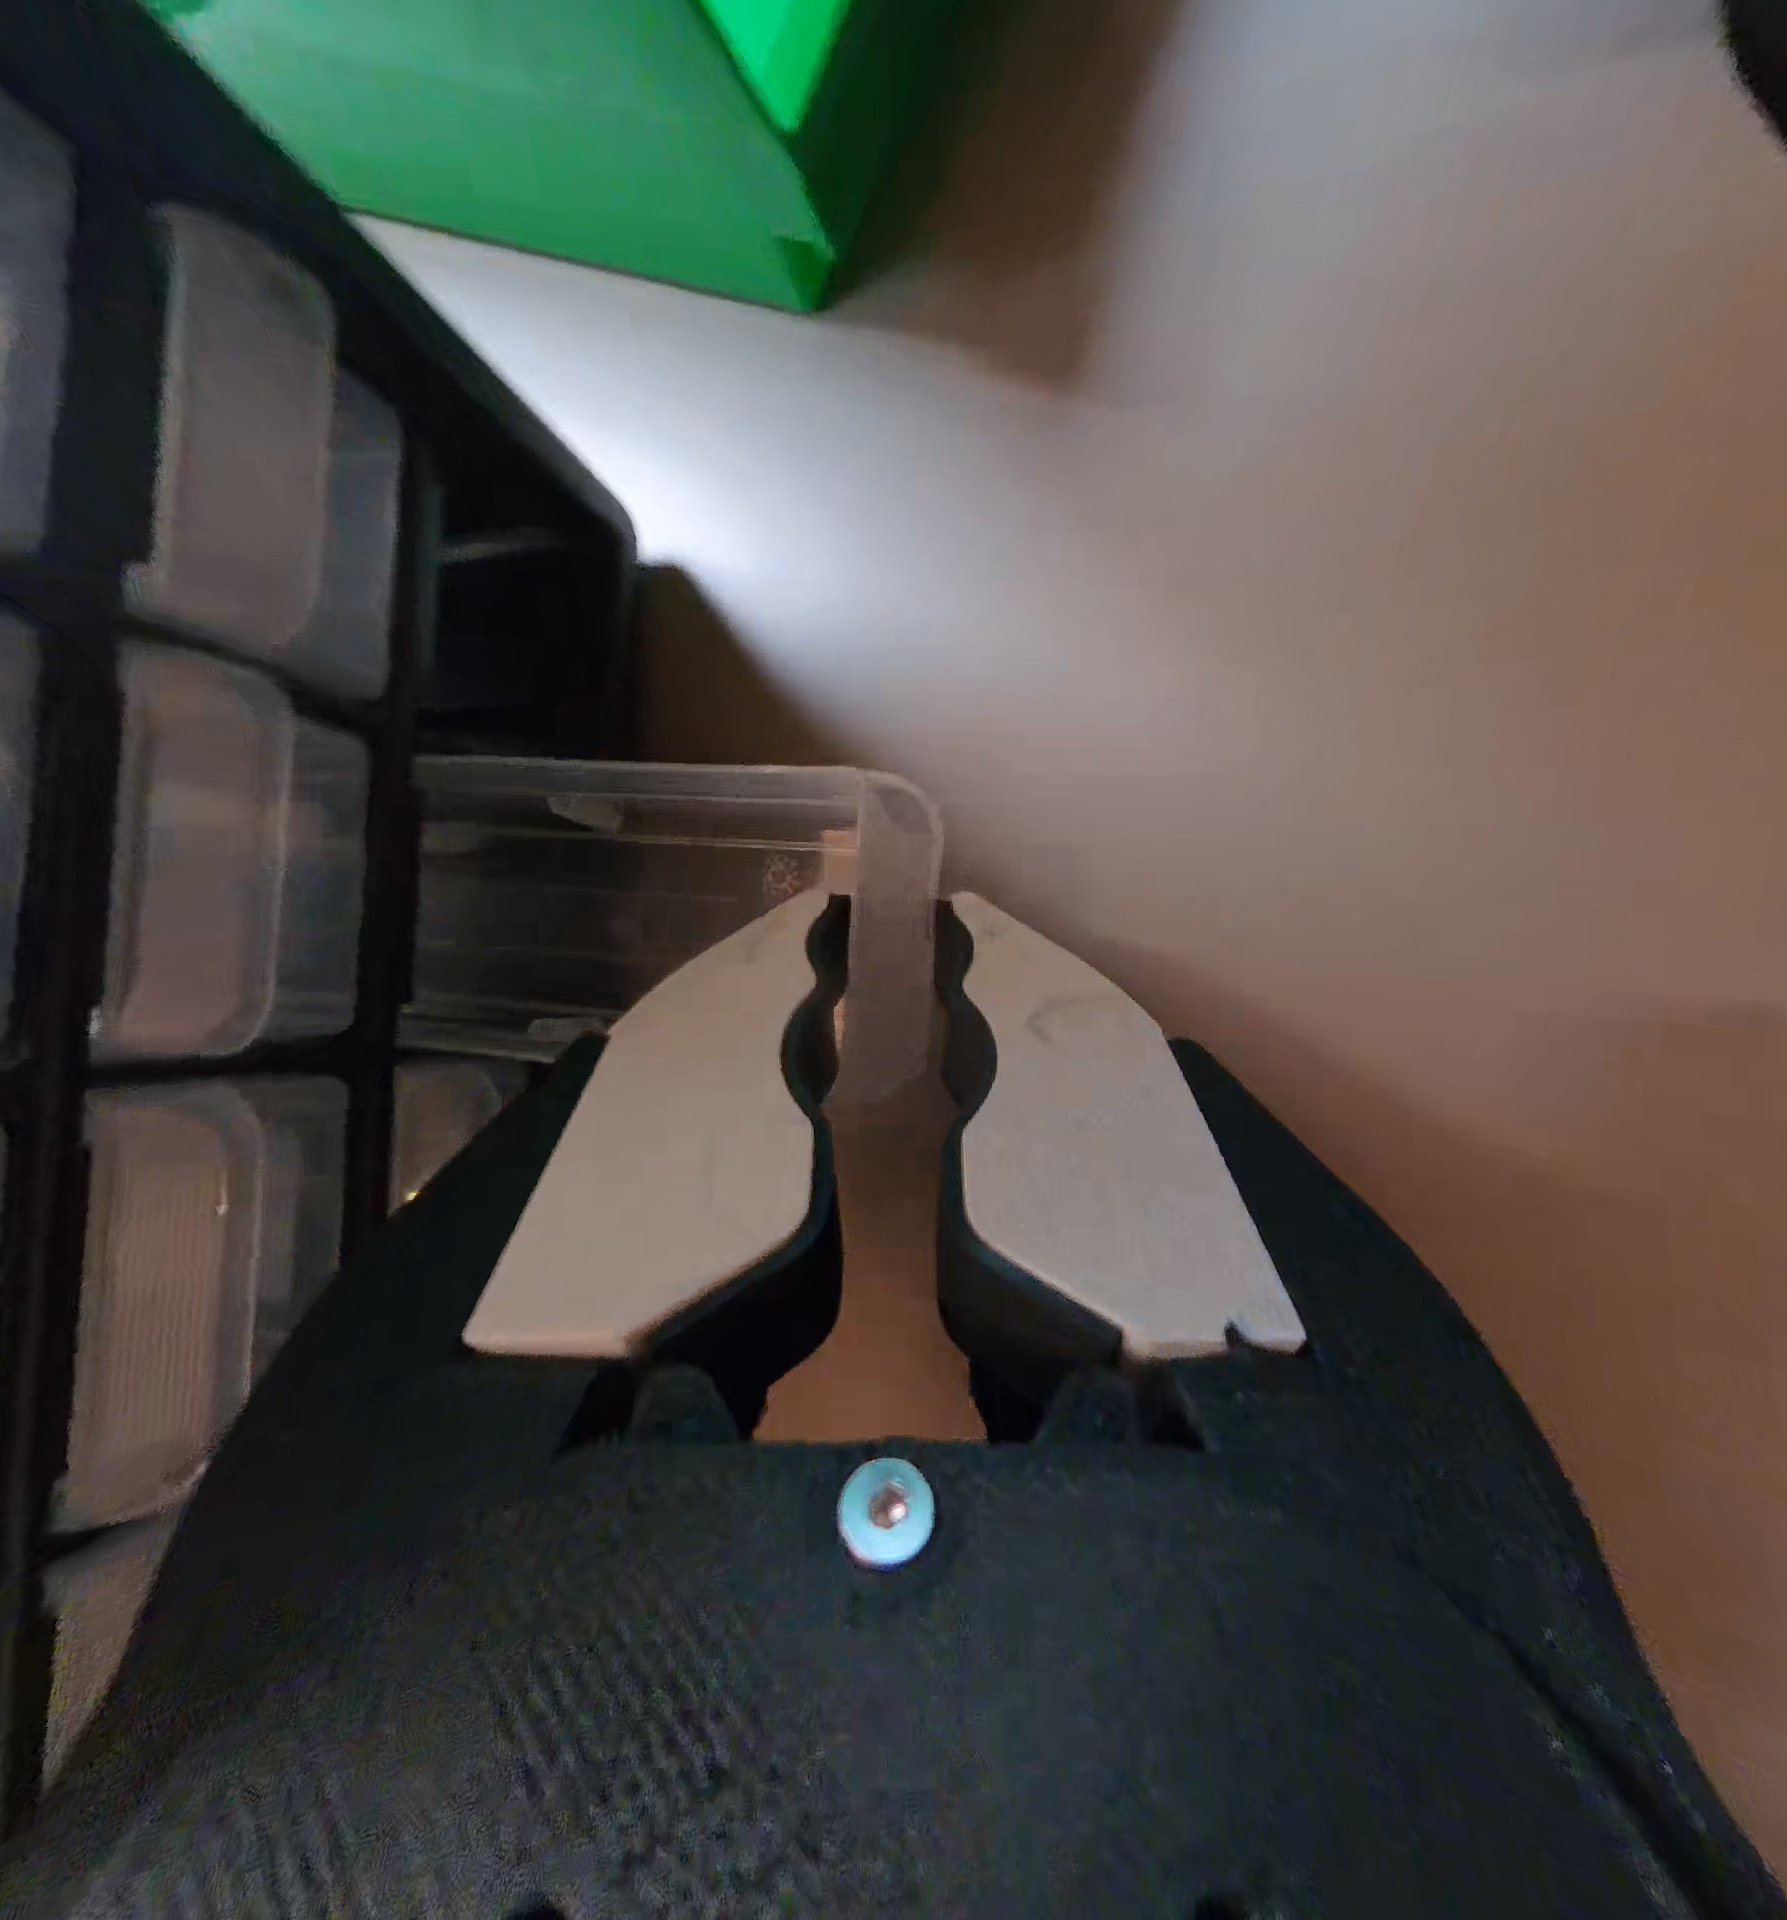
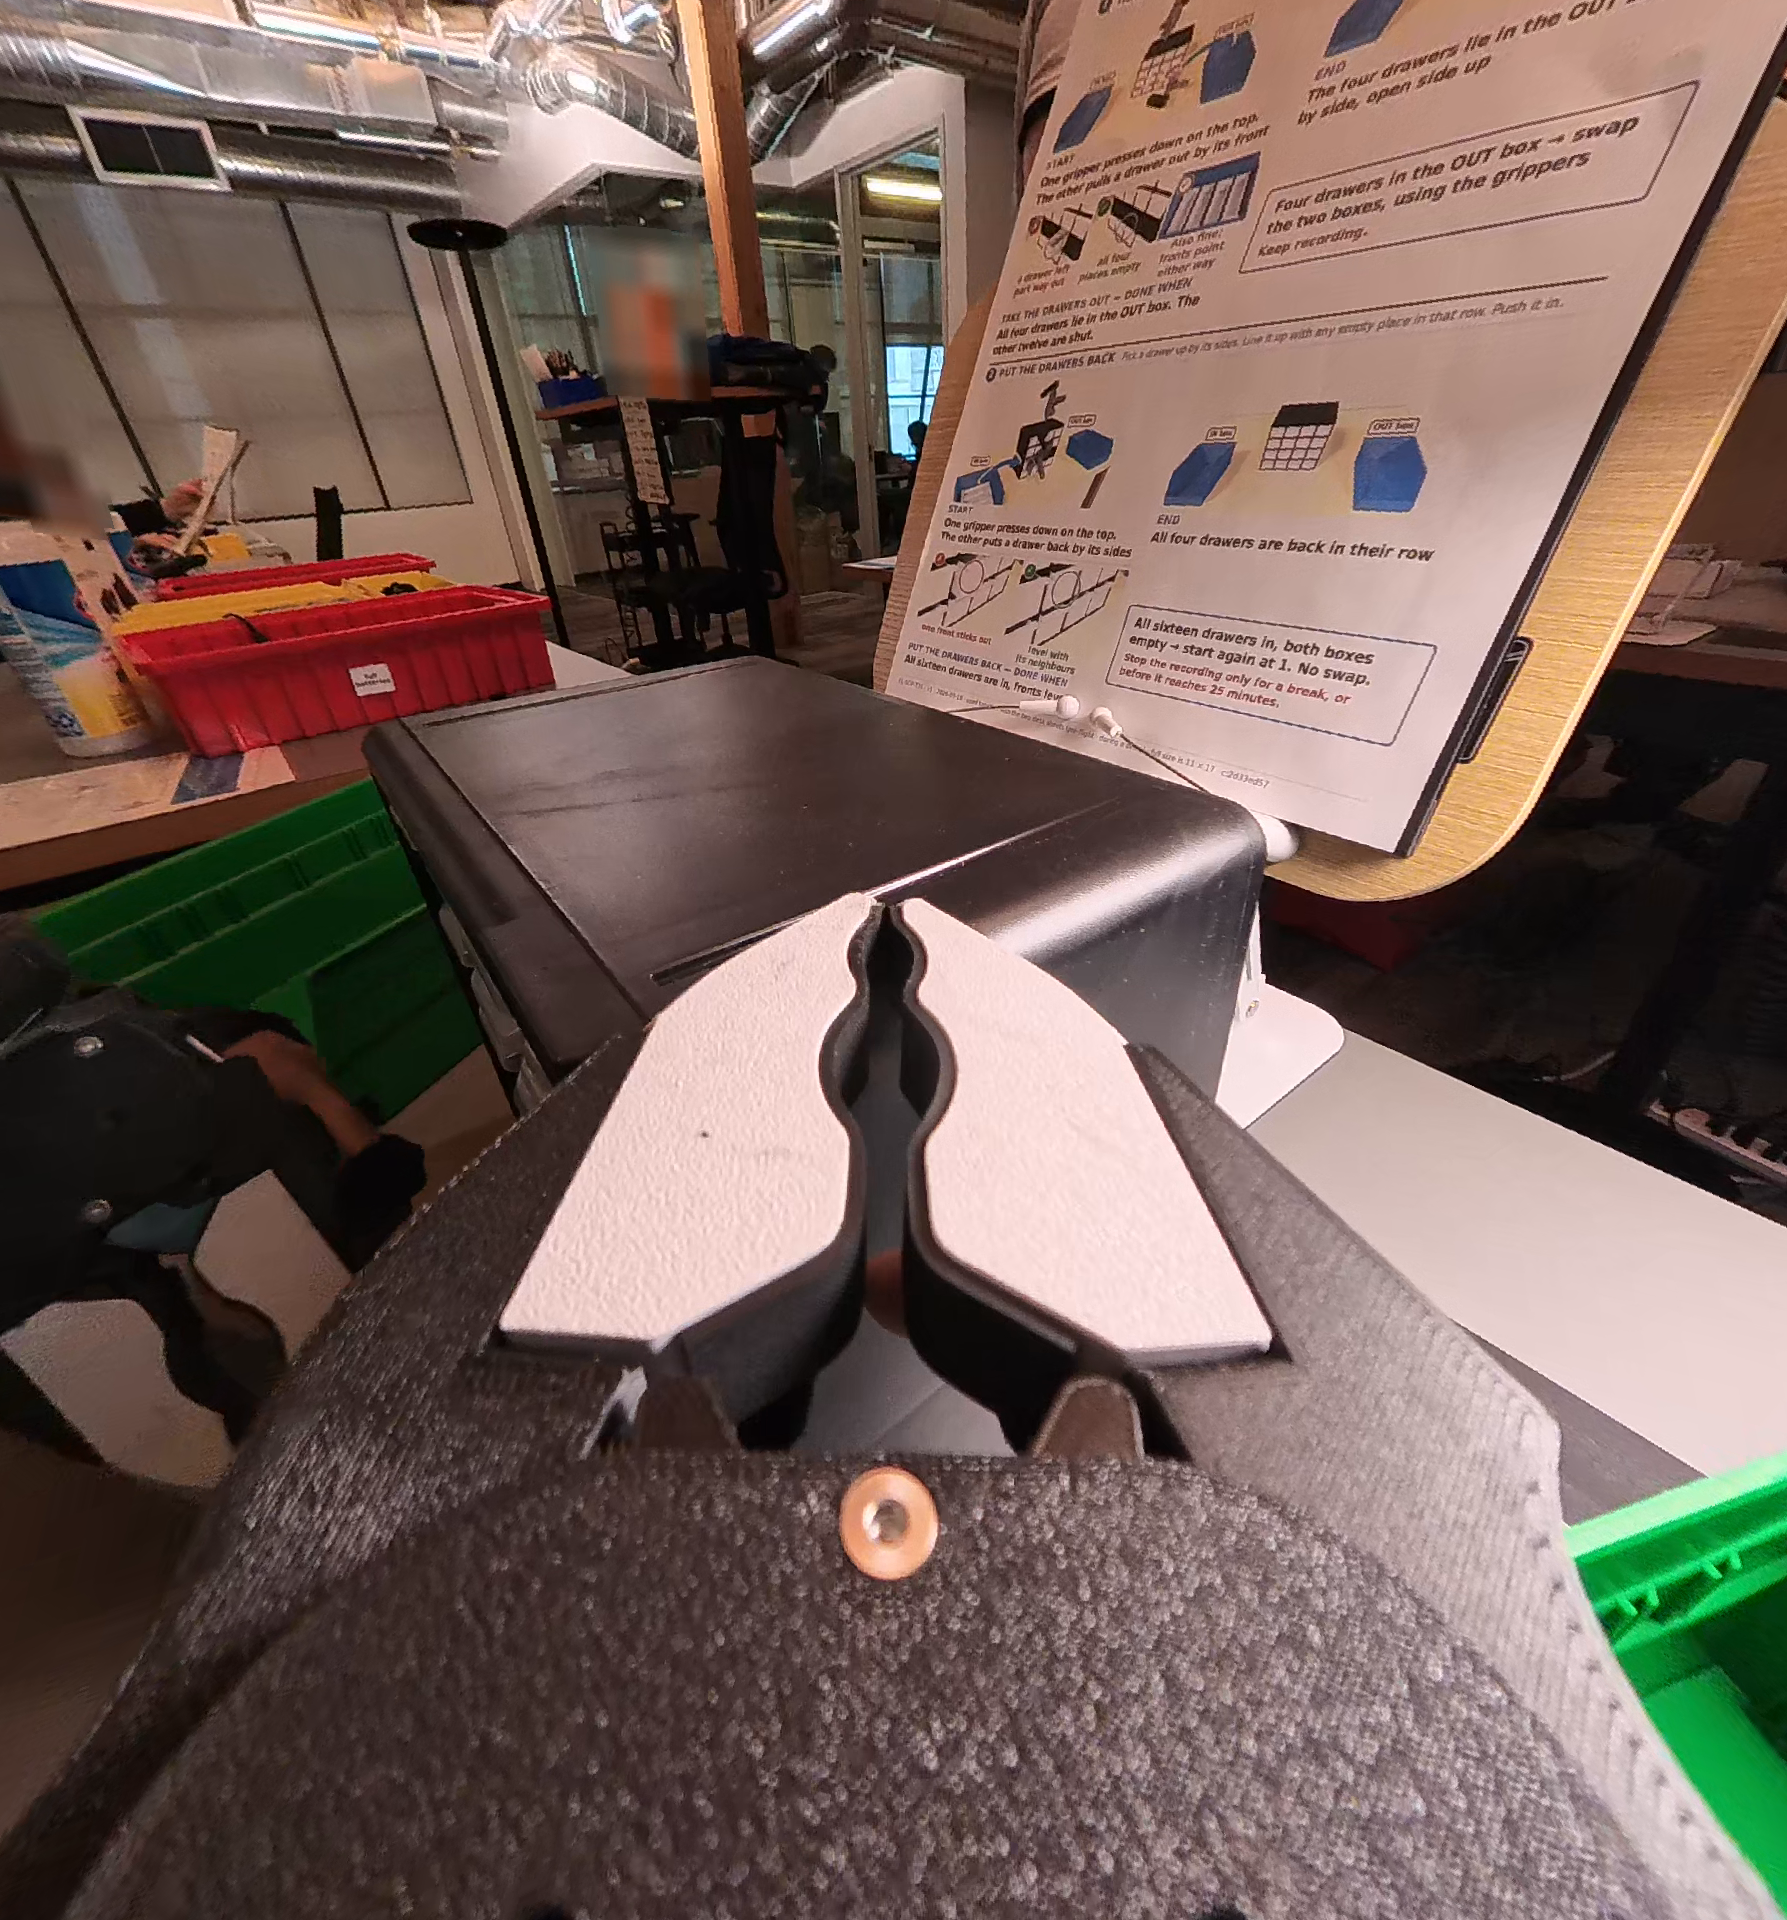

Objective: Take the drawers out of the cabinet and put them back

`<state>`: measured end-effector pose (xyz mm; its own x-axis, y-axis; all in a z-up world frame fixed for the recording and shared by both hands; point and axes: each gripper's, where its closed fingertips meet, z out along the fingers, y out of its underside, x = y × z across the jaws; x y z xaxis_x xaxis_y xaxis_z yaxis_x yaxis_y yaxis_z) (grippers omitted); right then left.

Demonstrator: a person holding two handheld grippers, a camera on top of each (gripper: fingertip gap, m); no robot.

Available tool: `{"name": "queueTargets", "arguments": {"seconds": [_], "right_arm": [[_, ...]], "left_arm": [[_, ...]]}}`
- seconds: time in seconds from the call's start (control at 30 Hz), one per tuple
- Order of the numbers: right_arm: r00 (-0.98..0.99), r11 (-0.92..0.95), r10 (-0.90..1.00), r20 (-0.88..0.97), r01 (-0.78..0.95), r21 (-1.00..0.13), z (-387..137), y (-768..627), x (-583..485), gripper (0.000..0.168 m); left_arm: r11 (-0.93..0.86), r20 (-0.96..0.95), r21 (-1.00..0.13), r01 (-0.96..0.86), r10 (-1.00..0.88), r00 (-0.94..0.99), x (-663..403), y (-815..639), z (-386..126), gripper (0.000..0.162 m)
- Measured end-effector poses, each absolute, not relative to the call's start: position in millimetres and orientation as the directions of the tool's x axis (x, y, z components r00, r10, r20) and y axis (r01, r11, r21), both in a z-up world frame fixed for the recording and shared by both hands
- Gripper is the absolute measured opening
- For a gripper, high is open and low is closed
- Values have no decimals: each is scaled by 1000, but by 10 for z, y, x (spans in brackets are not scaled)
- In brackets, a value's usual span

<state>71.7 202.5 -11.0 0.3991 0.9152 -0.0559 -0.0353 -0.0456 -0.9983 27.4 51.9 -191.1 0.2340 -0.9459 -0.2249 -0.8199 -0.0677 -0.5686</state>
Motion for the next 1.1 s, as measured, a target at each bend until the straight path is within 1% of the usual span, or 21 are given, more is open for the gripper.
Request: {"name": "queueTargets", "arguments": {"seconds": [0.1, 0.2, 0.33, 0.37, 0.43, 0.6, 0.67, 0.77, 0.9, 1.0, 1.03, 1.1], "right_arm": [[402, -43, 914, -52, -32, -999, -110, 2024, 718, 0], [402, -42, 914, -51, -31, -999, -110, 2022, 720, 0], [401, -43, 915, -52, -31, -999, -110, 2022, 720, 0], [400, -43, 915, -52, -32, -999, -109, 2022, 720, 0], [398, -44, 916, -54, -34, -998, -109, 2024, 721, 0], [396, -45, 917, -57, -38, -998, -109, 2023, 721, 0], [395, -46, 917, -58, -39, -998, -110, 2023, 721, 0], [392, -49, 918, -62, -43, -998, -110, 2022, 721, 0], [390, -52, 918, -67, -48, -997, -109, 2022, 720, 0], [389, -55, 918, -71, -51, -997, -109, 2022, 720, 0], [390, -55, 918, -71, -52, -997, -109, 2021, 720, 0], [391, -54, 918, -70, -51, -997, -109, 2021, 721, 0]], "left_arm": [[-80, -296, -627, -775, -896, 332, 280, 718, -1906, 18], [-71, -420, -645, -761, -799, 430, 213, 972, -1868, 22], [-71, -516, -684, -726, -656, 550, 94, 1208, -1822, 28], [-63, -543, -687, -724, -618, 568, 61, 1245, -1813, 29], [-42, -586, -688, -725, -557, 589, 25, 1282, -1810, 25], [14, -680, -659, -752, -439, 587, 37, 1317, -1812, 23], [48, -723, -634, -772, -392, 569, 45, 1321, -1803, 22], [126, -806, -556, -821, -323, 496, 51, 1305, -1806, 20], [178, -860, -483, -857, -278, 427, 49, 1291, -1806, 18], [225, -920, -376, -899, -202, 335, 52, 1296, -1813, 12], [229, -928, -359, -905, -188, 321, 50, 1302, -1816, 12], [211, -925, -366, -906, -193, 328, 32, 1330, -1820, 12]]}}
